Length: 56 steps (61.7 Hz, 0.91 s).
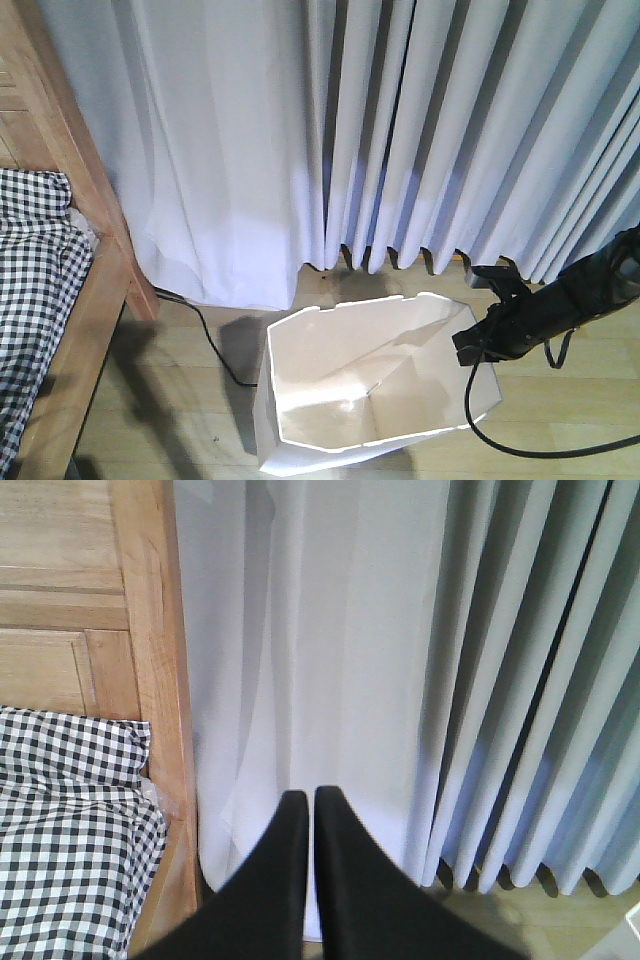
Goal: Move trash bin to bedside with robot
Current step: 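Lower the bin onto the floor beside the bed with the right gripper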
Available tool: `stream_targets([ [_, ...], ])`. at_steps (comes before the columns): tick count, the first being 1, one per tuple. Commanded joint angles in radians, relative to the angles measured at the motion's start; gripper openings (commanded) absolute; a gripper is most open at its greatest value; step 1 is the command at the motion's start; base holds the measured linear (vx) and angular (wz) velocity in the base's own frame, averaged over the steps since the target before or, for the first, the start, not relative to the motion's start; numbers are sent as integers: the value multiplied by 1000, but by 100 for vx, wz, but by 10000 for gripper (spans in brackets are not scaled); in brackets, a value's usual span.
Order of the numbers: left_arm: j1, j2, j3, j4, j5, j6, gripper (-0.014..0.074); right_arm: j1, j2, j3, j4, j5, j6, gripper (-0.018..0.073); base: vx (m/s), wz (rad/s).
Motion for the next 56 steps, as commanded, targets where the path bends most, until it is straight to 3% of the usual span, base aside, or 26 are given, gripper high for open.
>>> stream_targets([
  [1,-6,-14,19,-4,-69,-6,-6,-2,-73,-10,53,165,-6,-5,0,0],
  [15,-6,-14,19,-4,-69,-6,-6,2,-73,-14,94,155,-4,-3,0,0],
  [25,-6,-14,19,-4,-69,-6,-6,-14,-73,-58,73,159,106,-1,0,0],
  [37,-6,-14,19,-4,-69,-6,-6,-51,-73,-119,59,145,137,-1,0,0],
  [45,-6,-14,19,-4,-69,-6,-6,-48,-60,-160,5,84,169,1,0,0],
  [56,-6,-14,19,-4,-69,-6,-6,-49,50,-288,-139,115,334,3,0,0],
])
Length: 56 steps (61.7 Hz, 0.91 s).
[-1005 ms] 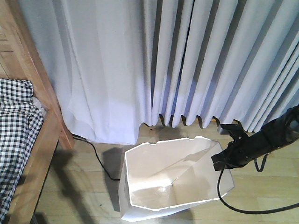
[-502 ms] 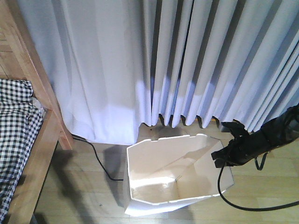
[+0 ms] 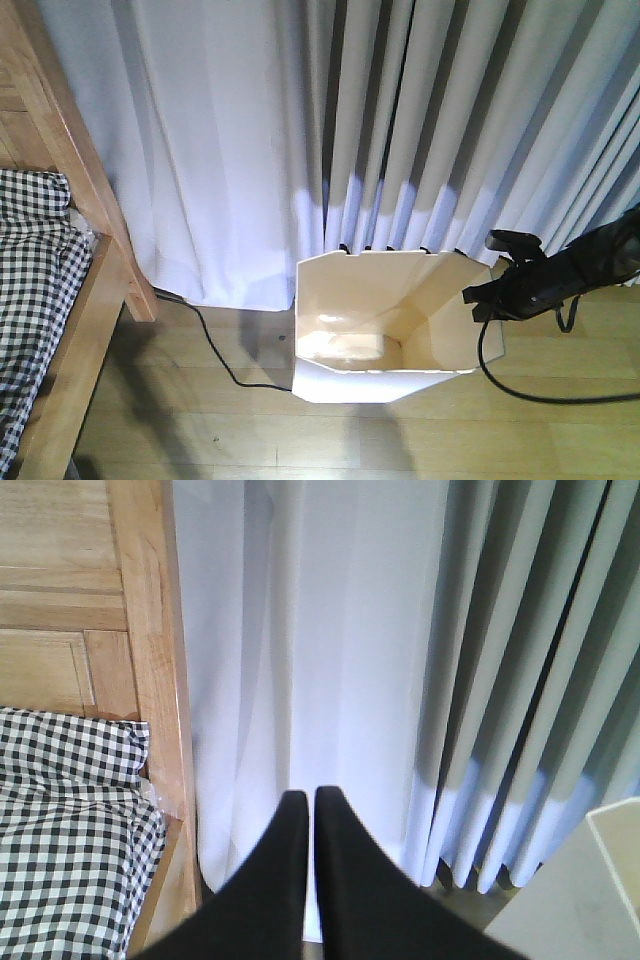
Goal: Move trash bin to bedside with robot
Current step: 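Lower the bin onto the floor beside the bed with the right gripper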
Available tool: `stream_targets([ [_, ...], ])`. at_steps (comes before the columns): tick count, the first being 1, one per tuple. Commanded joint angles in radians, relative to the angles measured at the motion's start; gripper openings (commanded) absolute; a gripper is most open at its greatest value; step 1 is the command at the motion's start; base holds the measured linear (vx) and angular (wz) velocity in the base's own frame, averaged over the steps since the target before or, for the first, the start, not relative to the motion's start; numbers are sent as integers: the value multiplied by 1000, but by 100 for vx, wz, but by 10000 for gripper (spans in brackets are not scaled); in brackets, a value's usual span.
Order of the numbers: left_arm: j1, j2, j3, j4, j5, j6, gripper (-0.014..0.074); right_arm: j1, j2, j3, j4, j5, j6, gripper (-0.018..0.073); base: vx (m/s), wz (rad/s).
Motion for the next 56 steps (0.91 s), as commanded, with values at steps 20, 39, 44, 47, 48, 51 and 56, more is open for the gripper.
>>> stream_targets([
  [20,-6,-14,19,-4,-69,-6,-6,8,186,-235,-116,166,186,12,0,0],
  [39,-6,-14,19,-4,-69,-6,-6,84,323,-373,-120,150,233,20,0,0],
  [44,-6,-14,19,-4,-69,-6,-6,87,352,-412,-121,150,270,22,0,0],
  [47,-6,-14,19,-4,-69,-6,-6,87,368,-433,-121,147,293,26,0,0],
  [48,-6,-14,19,-4,-69,-6,-6,87,373,-441,-123,145,300,27,0,0],
  [51,-6,-14,19,-4,-69,-6,-6,87,385,-458,-125,137,309,29,0,0],
  [56,-6,-14,19,-4,-69,-6,-6,87,401,-480,-126,121,320,32,0,0],
])
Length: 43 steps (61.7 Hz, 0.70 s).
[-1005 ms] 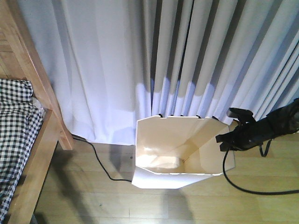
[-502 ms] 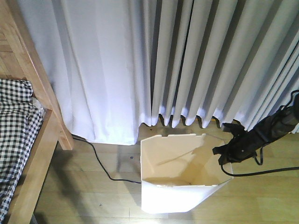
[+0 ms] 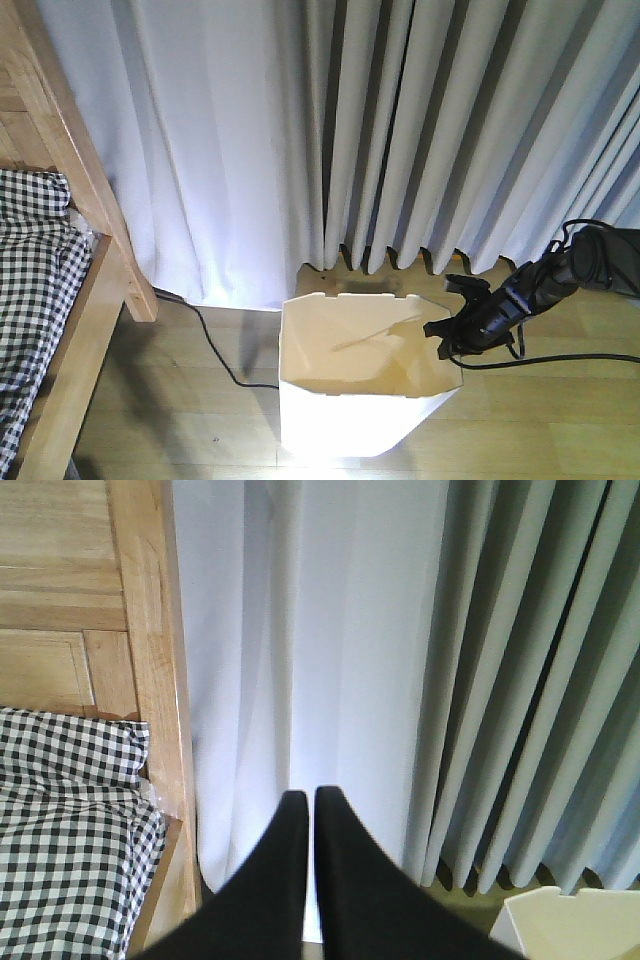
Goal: Move trash bin to bedside with robot
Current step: 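Lower the bin onto the floor beside the bed with the right gripper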
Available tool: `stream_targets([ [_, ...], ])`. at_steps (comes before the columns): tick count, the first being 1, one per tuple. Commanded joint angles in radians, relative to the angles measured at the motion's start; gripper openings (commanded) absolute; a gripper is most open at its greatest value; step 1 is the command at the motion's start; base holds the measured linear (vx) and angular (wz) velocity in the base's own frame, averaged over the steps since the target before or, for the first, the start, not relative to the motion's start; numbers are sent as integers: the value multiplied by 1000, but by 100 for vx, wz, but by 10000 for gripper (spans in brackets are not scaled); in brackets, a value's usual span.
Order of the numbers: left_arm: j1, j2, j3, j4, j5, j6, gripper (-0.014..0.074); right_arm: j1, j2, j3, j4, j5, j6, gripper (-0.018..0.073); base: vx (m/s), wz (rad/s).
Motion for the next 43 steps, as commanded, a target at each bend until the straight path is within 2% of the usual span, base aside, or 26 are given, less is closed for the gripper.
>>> stream_targets([
  [1,-6,-14,19,-4,-69,-6,-6,-4,-66,-49,58,83,21,32,0,0],
  [15,-6,-14,19,-4,-69,-6,-6,-4,-5,-126,46,80,32,40,0,0],
  [32,-6,-14,19,-4,-69,-6,-6,-1,53,-206,-44,92,78,57,0,0],
  [43,-6,-14,19,-4,-69,-6,-6,2,86,-247,-58,114,85,73,0,0],
])
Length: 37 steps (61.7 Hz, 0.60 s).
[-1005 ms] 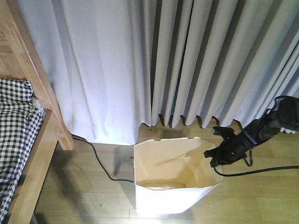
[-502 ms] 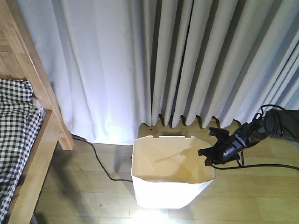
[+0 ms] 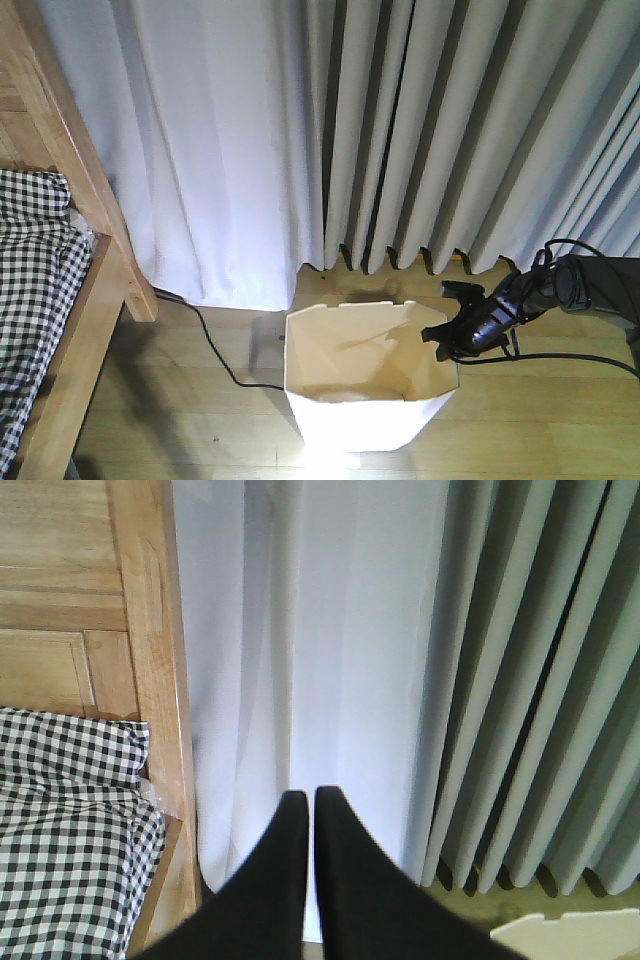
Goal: Move trash bin to bedside with robot
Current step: 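Lower the bin onto the floor beside the bed with the right gripper, then open the right gripper to release the bin rim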
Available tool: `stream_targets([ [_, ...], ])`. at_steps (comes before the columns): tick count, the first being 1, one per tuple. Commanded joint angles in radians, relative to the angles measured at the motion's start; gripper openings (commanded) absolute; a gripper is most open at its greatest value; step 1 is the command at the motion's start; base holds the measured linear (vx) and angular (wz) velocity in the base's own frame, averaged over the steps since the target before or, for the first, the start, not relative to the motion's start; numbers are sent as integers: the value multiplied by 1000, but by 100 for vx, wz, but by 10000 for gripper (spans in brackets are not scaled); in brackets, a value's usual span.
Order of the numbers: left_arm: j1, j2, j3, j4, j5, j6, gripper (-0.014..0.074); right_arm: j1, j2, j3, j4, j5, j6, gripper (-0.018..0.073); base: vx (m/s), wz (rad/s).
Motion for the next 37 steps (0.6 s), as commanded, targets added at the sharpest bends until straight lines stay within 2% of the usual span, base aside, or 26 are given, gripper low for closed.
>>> stream_targets([
  [1,-6,-14,19,-4,-69,-6,-6,0,-70,-40,47,111,1,75,0,0],
  [37,-6,-14,19,-4,-69,-6,-6,0,-51,-48,43,96,0,164,0,0],
])
